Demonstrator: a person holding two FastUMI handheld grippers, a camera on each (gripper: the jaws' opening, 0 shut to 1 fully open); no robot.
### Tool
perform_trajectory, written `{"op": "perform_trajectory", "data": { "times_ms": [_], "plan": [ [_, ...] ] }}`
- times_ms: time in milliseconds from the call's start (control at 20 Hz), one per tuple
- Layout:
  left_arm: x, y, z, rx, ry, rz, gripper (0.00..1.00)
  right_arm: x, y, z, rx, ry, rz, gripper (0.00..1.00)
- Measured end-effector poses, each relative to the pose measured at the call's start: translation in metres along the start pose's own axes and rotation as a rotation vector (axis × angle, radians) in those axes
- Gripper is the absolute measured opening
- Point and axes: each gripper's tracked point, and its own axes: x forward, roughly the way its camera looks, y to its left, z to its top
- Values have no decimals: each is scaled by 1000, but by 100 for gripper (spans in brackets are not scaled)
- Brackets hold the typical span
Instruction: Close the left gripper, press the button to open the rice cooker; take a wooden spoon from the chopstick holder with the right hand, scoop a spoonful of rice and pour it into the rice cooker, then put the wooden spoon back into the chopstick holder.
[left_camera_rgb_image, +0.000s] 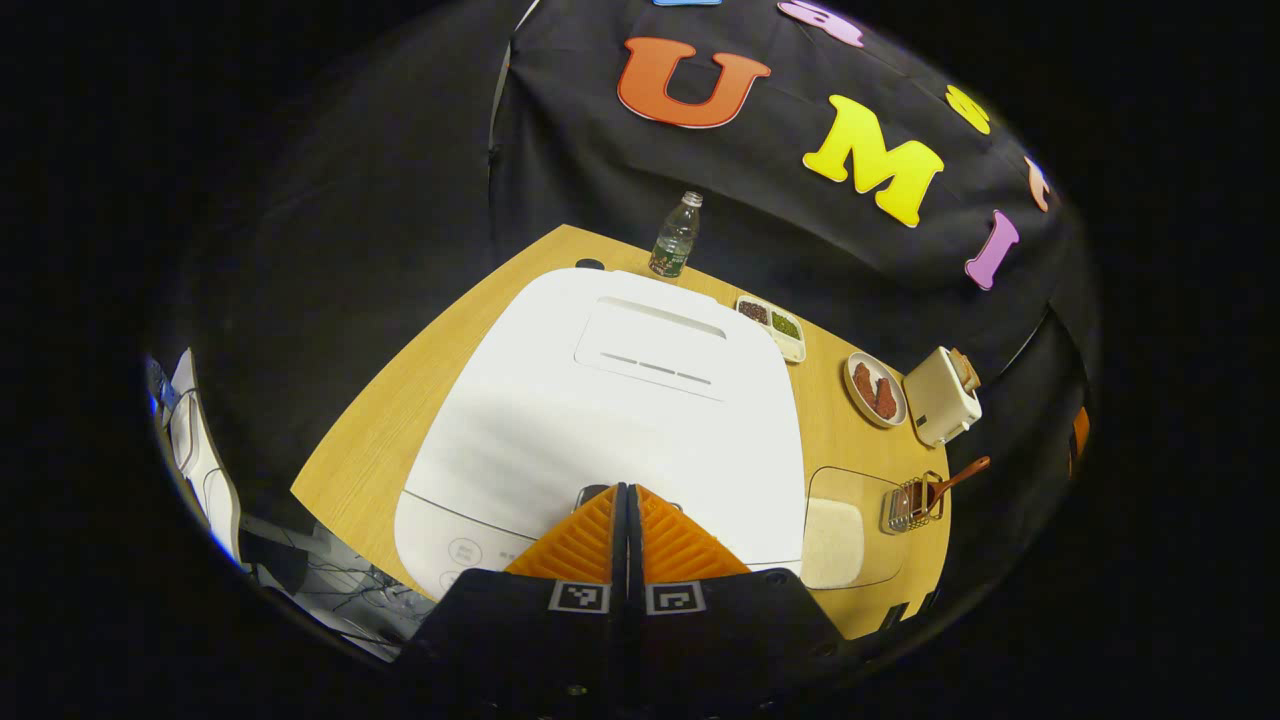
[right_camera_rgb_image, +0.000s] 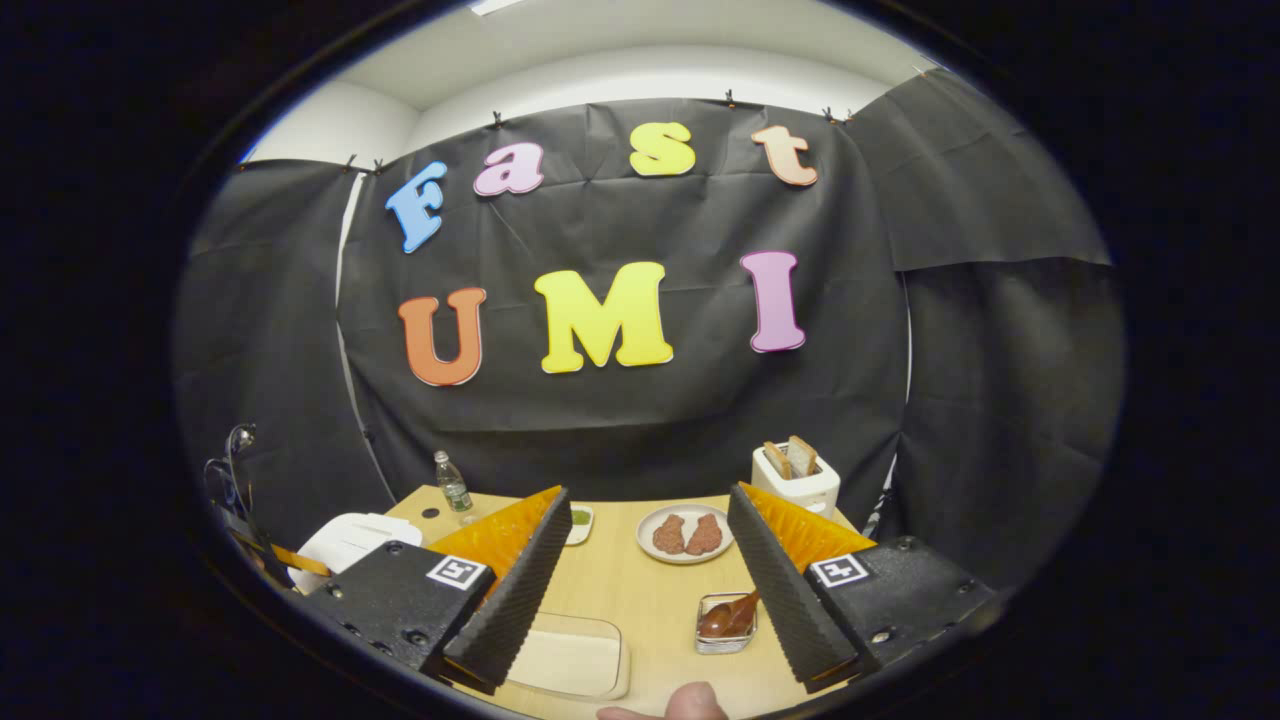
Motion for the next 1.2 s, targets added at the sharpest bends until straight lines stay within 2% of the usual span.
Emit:
{"op": "perform_trajectory", "data": {
  "times_ms": [100,150,250,400,450,500,600,750,800,900,950,1100,1150,1200],
  "plan": [
    [0,2,0,27,-3,6,0,-3,4,-2,2,5,12,100],
    [1,1,0,44,-2,15,0,-5,5,-2,3,5,17,96],
    [-1,0,5,55,-17,35,0,-8,3,5,3,-9,16,100],
    [-13,-6,26,-2,-120,32,0,-17,-5,18,1,-43,0,100],
    [-20,-9,33,-20,-154,25,0,-22,-6,20,-8,-56,-5,96],
    [-27,-12,43,-30,-195,14,0,-26,-7,25,-20,-75,-11,100],
    [-43,-21,68,-16,-290,-6,1,-32,-8,32,-38,-98,-15,96],
    [-65,-35,97,43,-409,-15,1,-38,-8,34,-34,-104,-11,100],
    [-70,-40,103,67,-434,-18,4,-40,-9,34,-30,-105,-12,100],
    [-70,-44,108,108,-437,-14,19,-43,-11,35,-25,-109,-16,97],
    [-75,-48,115,122,-474,-16,31,-44,-13,36,-24,-110,-18,96],
    [-83,-59,123,122,-504,-33,48,-49,-20,42,-27,-126,-33,96],
    [-83,-60,120,116,-505,-29,60,-50,-22,39,-27,-121,-35,96],
    [-83,-59,121,111,-509,-25,80,-51,-25,37,-25,-116,-37,97]
  ]
}}
